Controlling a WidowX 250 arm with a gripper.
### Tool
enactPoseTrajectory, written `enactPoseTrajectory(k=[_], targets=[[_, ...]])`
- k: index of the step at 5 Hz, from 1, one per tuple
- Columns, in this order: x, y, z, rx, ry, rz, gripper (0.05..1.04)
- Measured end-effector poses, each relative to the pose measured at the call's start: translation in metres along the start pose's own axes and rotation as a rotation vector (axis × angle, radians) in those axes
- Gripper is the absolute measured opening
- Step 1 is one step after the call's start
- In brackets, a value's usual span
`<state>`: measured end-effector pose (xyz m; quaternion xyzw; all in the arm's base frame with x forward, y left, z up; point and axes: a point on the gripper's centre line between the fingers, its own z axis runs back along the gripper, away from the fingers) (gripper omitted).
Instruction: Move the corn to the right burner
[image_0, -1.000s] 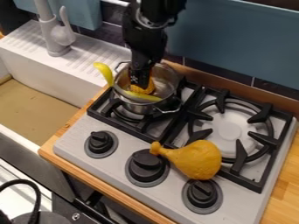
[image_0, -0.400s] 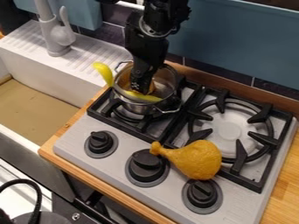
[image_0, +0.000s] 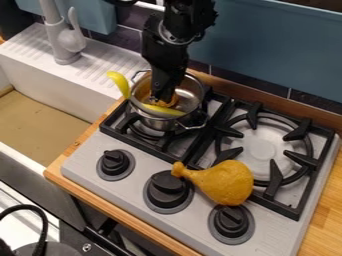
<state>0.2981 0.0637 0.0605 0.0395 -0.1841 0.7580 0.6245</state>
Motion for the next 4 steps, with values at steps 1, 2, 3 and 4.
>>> enactPoseTrajectory(k=[1, 2, 3, 4], targets=[[0.0, 0.0, 0.0, -0.005, -0.003, 0.0, 0.444], [-0.001, 0.001, 0.0, 0.001, 0.003, 0.007, 0.444], [-0.003, 0.007, 0.005, 0.04, 0.016, 0.008, 0.444], [-0.005, 0.0, 0.023, 0.055, 0.036, 0.022, 0.444]])
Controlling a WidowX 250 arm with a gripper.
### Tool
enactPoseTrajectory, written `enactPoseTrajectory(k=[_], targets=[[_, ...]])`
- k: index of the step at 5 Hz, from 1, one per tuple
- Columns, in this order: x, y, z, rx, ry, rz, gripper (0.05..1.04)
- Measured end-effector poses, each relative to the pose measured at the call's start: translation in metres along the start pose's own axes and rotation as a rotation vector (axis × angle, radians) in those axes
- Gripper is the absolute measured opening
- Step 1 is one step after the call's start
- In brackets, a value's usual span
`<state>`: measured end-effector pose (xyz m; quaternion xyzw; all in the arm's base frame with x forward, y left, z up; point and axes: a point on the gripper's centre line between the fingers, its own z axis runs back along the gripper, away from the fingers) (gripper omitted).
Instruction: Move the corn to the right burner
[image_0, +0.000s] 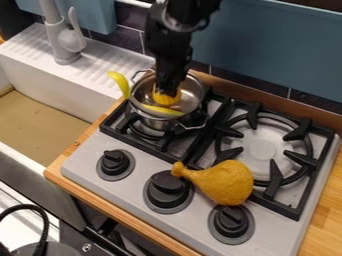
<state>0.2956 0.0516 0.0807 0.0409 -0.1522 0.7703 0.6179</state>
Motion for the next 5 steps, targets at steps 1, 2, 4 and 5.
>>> enactPoseTrajectory(k=[1, 2, 4, 5], targets=[[-0.002, 0.0, 0.023, -0.013, 0.038, 0.003, 0.444], [-0.011, 0.0, 0.045, -0.068, 0.088, 0.01, 0.444], [-0.056, 0.015, 0.075, -0.035, 0.163, 0.0, 0.444], [-0.088, 0.021, 0.071, -0.028, 0.184, -0.007, 0.444]])
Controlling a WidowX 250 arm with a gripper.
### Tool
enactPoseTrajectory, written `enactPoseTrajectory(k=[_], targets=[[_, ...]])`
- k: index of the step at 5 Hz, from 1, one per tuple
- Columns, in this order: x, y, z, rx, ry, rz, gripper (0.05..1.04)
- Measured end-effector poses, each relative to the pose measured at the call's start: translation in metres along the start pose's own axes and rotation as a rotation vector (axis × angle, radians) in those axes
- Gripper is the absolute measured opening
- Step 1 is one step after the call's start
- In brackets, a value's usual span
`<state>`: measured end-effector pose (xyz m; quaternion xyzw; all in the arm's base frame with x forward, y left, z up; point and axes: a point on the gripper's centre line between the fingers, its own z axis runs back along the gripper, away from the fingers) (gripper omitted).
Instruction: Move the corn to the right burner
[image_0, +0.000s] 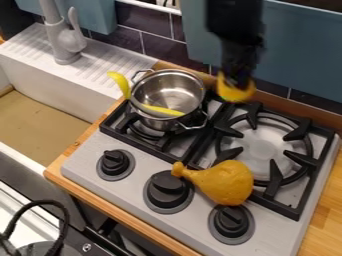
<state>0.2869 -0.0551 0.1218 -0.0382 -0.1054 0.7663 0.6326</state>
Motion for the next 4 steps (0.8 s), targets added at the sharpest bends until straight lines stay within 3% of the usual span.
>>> enactPoseTrajectory(k=[2, 3, 4], targets=[[-0.034, 0.006, -0.033, 0.021, 0.028, -0.012, 0.444], [-0.04, 0.006, -0.042, 0.018, 0.05, 0.008, 0.444], [-0.041, 0.006, -0.053, 0.032, 0.033, 0.015, 0.444]])
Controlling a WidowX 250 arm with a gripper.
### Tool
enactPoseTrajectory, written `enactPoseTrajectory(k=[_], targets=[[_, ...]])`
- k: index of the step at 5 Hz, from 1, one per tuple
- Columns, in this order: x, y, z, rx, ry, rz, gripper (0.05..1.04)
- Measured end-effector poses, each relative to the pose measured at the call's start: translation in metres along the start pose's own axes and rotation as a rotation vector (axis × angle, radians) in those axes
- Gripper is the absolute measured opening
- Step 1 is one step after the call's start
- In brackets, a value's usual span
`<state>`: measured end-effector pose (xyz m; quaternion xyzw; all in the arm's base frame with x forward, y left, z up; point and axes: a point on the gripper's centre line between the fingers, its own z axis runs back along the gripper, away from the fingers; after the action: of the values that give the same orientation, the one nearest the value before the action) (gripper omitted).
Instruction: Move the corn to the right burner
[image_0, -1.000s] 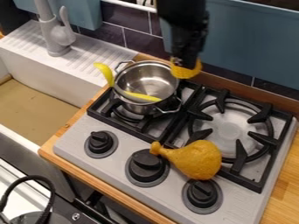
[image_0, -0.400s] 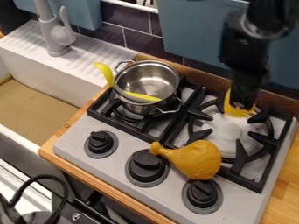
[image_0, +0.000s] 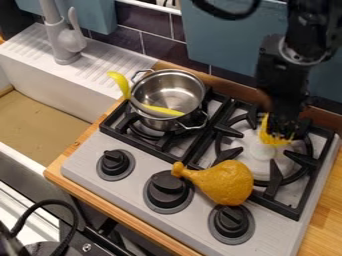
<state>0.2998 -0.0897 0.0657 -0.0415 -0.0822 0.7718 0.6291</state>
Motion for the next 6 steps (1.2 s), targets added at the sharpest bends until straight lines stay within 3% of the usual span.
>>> enactPoseTrajectory(k=[4, 5, 6], targets=[[0.008, -0.025, -0.015, -0.069, -0.01, 0.044, 0.444], [0.011, -0.026, -0.016, -0.076, -0.027, 0.047, 0.52], [0.012, -0.021, -0.02, -0.042, -0.069, 0.048, 0.822]])
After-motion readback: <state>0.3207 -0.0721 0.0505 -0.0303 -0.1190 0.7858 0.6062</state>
